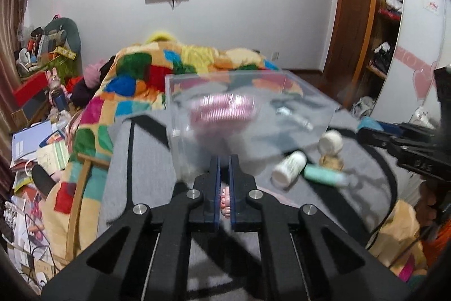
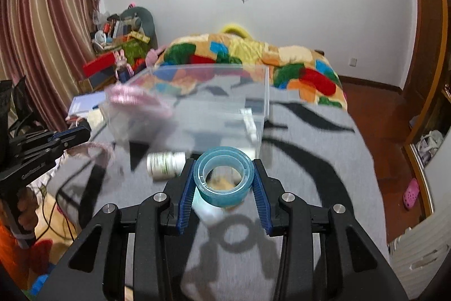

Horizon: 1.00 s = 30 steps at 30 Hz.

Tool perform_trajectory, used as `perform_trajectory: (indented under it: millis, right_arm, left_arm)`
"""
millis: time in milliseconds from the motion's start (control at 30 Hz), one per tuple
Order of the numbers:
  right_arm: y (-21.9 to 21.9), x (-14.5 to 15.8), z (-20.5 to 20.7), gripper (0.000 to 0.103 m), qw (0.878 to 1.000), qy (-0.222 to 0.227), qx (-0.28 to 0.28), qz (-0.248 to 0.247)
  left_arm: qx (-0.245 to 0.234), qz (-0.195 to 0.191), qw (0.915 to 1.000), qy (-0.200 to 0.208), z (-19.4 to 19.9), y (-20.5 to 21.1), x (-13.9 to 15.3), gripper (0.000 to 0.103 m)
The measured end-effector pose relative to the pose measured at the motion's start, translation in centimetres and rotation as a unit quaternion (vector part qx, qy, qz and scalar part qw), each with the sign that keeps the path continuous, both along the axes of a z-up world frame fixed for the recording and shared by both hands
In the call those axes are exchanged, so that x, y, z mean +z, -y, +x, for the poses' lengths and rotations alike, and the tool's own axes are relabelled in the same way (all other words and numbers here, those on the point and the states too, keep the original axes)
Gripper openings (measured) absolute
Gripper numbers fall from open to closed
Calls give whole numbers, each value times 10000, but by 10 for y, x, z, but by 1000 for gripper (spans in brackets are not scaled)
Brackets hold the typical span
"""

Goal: Organize objects
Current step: 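Drop the bracelet into the box with the left tool while the right tool drops the tape in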

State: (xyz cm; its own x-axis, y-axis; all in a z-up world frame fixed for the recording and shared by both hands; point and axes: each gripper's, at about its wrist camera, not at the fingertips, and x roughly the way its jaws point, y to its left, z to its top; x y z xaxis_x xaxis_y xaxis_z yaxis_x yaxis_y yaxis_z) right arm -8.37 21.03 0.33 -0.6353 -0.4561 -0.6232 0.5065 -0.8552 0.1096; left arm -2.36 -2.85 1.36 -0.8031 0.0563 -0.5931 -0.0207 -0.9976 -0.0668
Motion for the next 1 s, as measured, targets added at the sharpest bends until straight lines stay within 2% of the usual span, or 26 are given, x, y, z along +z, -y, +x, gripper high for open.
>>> perform_trajectory:
  millis: [133,300,600,733,933,1000]
  right_arm:
    - [5,13,-12,35,9999,-118,8,-105]
    - [13,20,-23,35,9997,-219,20,-133]
    - [44,30,-63,35,9998,-206,73,-25]
    - [62,21,-89,35,9998,69,160,56]
    - [78,-4,-115,36,9981,515,214,251]
    - [79,-9,-117,36,9974,616,256,265]
  left_arm:
    - [-3,-84,9997,-222,-6,-1,16,4]
    - [10,-61,9998,-167,-20,1,21,4]
    - [224,-191,9994,-187,-85,7,45,4]
    - [430,-384,9982,131,-123,10,31,4]
    - [474,-154,9964,681,-151,20,-1,5]
    - [394,-111,9968,687,-149,17,-2,16]
